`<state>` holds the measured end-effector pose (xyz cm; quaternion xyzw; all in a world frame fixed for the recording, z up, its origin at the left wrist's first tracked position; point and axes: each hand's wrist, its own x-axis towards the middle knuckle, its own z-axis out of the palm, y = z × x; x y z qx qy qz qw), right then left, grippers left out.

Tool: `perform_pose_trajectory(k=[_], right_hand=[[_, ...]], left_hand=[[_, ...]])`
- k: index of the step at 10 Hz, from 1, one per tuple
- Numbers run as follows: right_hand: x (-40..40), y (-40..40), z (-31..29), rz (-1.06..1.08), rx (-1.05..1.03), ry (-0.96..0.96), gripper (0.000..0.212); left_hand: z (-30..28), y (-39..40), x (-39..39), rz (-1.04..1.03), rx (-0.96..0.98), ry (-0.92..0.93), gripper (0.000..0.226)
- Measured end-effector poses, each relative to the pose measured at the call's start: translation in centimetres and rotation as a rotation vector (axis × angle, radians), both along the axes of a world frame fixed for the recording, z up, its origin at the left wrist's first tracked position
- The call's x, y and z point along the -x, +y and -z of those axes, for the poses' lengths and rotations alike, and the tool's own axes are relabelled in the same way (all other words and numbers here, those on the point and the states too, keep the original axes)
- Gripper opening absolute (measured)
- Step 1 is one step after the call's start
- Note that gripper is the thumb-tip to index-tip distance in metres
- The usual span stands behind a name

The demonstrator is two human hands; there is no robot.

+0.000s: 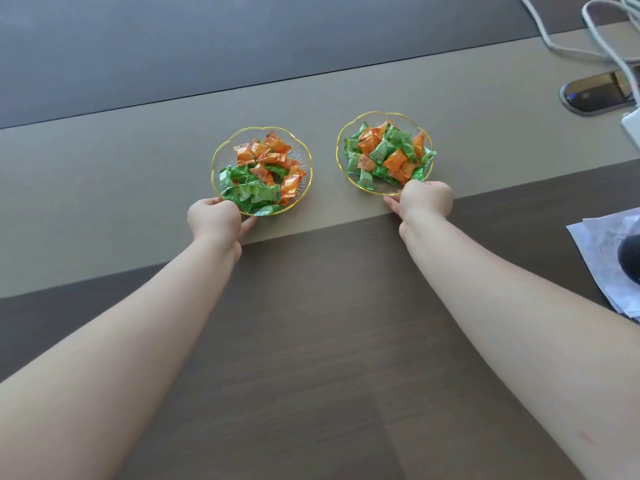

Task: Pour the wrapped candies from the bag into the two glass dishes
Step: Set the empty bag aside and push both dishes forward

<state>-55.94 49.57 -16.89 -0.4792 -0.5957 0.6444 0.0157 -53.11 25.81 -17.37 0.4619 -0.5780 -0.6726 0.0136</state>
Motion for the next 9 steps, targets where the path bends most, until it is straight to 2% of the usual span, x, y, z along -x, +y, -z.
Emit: perform_pose_trajectory(k=[1, 4, 5, 7, 8, 9], right_hand=[[0.5, -0.2, -0.4, 0.027, -0.016, 0.012, 0.021], [1.6, 0.1, -0.3, 0.022, -0.030, 0.024, 0.015], [1.5, 0.2, -0.2, -0.006, -0.026, 0.015, 0.024], [0.6, 0.2, -1.1, -0.038, -0.038, 0.011, 0.023], [0.1, 0.5, -1.4, -0.089, -0.070, -0.018, 0.022], [-1.5, 1.9, -3.2, -0.281, -0.162, 0.015, 0.022]], left_hand=[[0.0, 0.0, 0.7, -0.012, -0.002, 0.011, 0.034], [0.1, 0.6, 1.2, 0.030, 0.016, 0.051, 0.024], [0.3, 0.5, 1.1, 0.040, 0.030, 0.058, 0.021], [0.2, -0.1, 0.4, 0.124, 0.118, 0.028, 0.021], [0.1, -0.5, -0.6, 0.245, 0.305, -0.022, 0.028], [-0.4, -0.5, -3.0, 0.438, 0.616, -0.064, 0.043]])
